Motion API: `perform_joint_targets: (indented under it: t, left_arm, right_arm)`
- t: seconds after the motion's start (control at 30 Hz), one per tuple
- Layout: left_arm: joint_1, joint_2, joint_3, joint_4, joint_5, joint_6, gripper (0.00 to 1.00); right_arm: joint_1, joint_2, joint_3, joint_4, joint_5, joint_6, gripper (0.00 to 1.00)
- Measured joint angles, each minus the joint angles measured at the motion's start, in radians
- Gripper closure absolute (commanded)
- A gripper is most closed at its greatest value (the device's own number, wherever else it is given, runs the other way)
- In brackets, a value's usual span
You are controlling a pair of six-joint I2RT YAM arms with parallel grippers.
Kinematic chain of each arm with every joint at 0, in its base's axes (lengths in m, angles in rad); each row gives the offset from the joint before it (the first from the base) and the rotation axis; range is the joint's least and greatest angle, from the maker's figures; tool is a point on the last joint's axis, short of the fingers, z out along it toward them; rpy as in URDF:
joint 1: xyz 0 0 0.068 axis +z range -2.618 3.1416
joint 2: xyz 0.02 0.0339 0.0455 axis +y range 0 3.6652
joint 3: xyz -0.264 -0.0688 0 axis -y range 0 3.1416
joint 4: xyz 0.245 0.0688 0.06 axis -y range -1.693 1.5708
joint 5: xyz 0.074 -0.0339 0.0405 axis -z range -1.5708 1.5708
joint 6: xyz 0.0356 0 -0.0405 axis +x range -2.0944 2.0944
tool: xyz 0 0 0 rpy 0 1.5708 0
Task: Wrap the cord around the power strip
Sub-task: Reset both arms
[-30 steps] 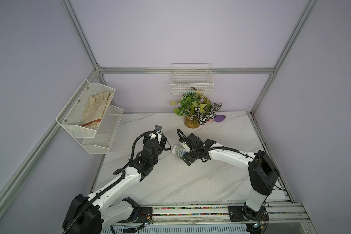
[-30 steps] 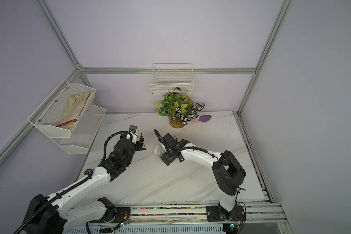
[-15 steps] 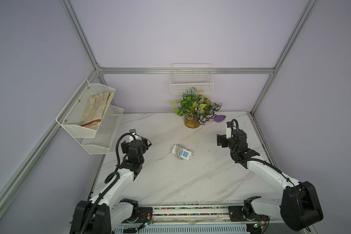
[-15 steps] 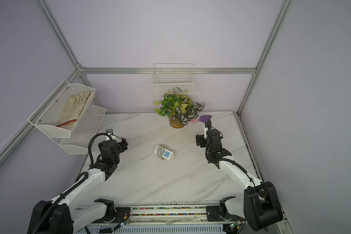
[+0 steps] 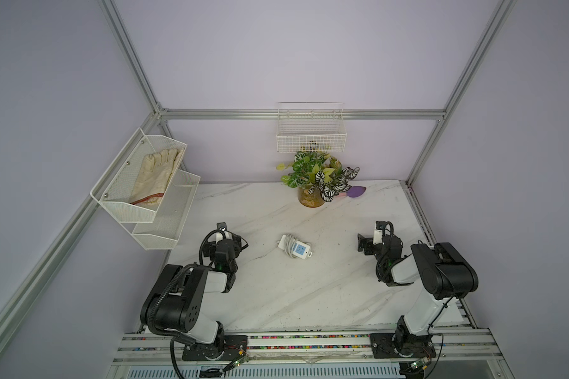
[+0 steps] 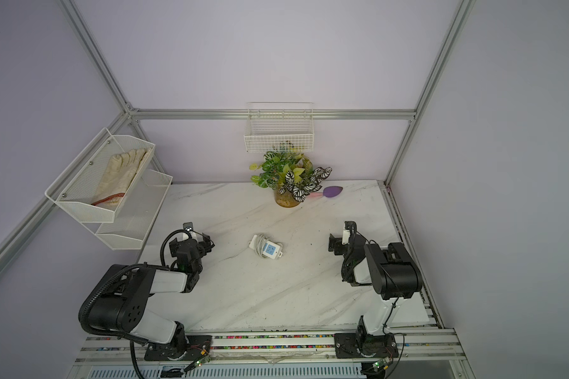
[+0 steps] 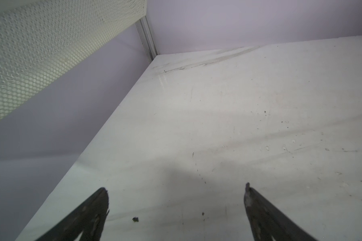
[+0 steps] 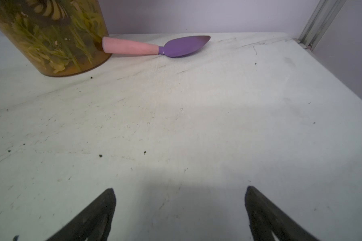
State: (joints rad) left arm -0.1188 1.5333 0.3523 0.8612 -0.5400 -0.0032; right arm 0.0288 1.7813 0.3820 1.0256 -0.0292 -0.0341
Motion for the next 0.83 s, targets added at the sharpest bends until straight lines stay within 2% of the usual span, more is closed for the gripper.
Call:
perform_joint_targets:
  t: [0.13,0.37,0.83]
  left_arm:
    - [0.025,0.042,-0.01,0.134,0.052,0.009,0.0]
    - [0.035,0.05,-0.01,0.124,0.097,0.013,0.0]
    - [0.039,0.05,-0.01,0.117,0.114,0.013,0.0]
  right_arm:
    - [-0.001,0.001,0.035,0.04,0.007,0.012,0.03]
    - [-0.001,0.001,0.085,0.037,0.068,0.041,0.03]
    - [-0.001,0.001,0.091,0.027,0.083,0.052,0.03]
